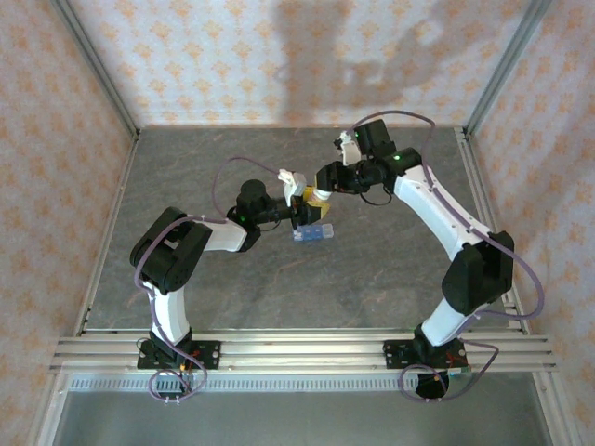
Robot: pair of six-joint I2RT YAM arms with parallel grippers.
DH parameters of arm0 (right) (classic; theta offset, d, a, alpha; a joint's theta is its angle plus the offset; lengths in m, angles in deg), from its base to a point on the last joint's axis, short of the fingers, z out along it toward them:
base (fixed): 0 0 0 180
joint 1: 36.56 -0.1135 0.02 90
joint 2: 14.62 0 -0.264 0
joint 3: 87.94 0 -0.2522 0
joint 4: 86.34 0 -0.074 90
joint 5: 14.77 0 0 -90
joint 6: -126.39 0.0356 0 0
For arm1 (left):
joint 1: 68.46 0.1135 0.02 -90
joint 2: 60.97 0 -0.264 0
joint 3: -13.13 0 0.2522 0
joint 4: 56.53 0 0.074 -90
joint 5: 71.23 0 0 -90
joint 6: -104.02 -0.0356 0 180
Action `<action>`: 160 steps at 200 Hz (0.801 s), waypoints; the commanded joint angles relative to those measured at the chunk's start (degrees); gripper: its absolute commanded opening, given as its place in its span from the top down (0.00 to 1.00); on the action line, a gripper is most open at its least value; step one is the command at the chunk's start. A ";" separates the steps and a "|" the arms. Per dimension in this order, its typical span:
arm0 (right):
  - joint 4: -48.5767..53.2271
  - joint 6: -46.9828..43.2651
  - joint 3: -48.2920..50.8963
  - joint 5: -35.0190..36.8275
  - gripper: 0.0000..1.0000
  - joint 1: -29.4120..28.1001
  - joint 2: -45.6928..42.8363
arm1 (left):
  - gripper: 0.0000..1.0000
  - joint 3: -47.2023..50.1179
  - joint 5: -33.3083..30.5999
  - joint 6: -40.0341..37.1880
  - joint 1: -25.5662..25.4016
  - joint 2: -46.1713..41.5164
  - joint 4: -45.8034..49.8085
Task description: Sort the pills into containers
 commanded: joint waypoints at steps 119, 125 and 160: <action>-11.97 30.55 4.18 19.48 0.48 -6.49 -2.37 | 1.00 -1.41 -7.49 -4.09 0.05 0.92 -6.03; -11.97 30.27 4.43 19.55 0.44 -5.85 -3.46 | 1.00 -1.50 -7.54 -4.08 0.11 0.93 -6.03; -11.87 23.88 7.00 19.23 0.29 -2.91 -10.52 | 1.00 -1.67 -7.03 -4.19 0.36 0.93 -6.11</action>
